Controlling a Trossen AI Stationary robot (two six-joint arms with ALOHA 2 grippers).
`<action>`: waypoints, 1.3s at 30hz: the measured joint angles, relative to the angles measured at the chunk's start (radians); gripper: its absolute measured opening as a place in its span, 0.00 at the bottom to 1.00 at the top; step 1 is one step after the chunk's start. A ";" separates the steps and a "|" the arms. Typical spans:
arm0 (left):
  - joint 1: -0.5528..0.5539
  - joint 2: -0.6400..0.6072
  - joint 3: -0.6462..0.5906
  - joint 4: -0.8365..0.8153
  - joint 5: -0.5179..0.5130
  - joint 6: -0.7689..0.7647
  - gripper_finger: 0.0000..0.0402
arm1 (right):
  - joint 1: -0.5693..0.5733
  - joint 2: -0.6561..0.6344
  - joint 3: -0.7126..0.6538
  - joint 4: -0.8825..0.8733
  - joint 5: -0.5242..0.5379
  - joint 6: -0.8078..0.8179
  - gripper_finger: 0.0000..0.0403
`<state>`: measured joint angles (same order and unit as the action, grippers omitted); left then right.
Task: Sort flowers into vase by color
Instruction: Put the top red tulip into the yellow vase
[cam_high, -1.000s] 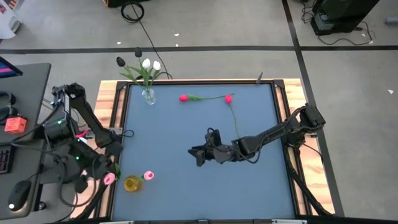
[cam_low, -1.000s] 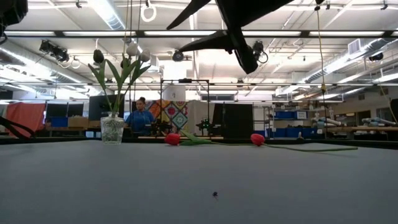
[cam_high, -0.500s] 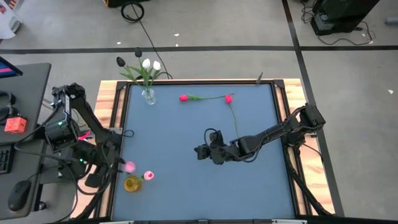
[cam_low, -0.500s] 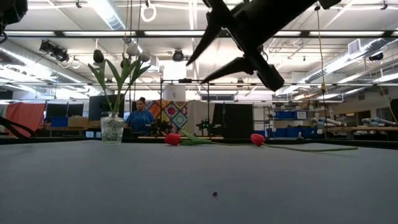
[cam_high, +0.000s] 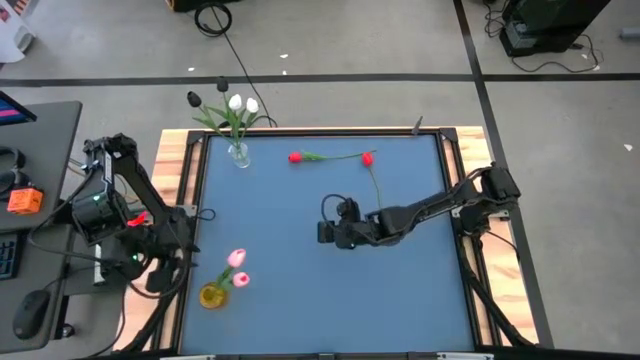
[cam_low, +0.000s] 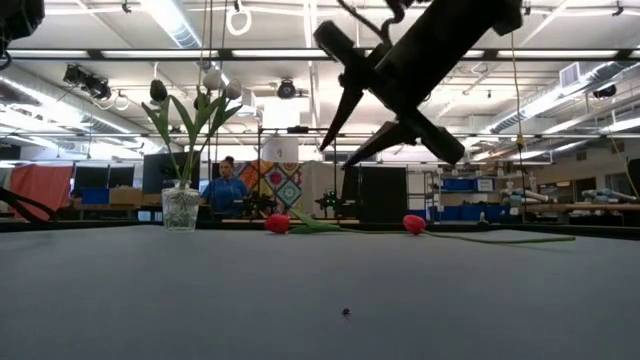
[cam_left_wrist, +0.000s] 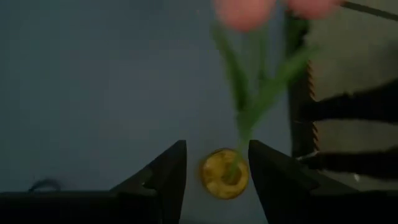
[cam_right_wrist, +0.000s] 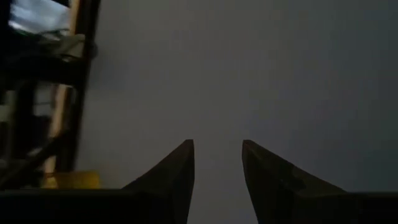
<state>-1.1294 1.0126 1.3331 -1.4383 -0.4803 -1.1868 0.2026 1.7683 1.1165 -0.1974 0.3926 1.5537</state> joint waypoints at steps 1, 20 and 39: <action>0.000 0.000 0.000 -0.027 -0.003 -0.044 0.44 | -0.017 0.000 0.008 -0.024 -0.017 -0.020 0.35; 0.026 0.025 0.000 -0.130 -0.445 -0.617 0.38 | -0.571 -0.001 0.244 -0.239 -0.401 -1.061 0.33; 0.340 0.034 0.000 -0.129 -0.316 -0.665 0.37 | -0.805 0.395 0.591 -0.532 -0.521 -1.871 0.33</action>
<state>-0.7891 1.0466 1.3334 -1.5669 -0.7964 -1.8515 -0.6023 2.1630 1.7070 -0.7295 -0.1285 -0.3177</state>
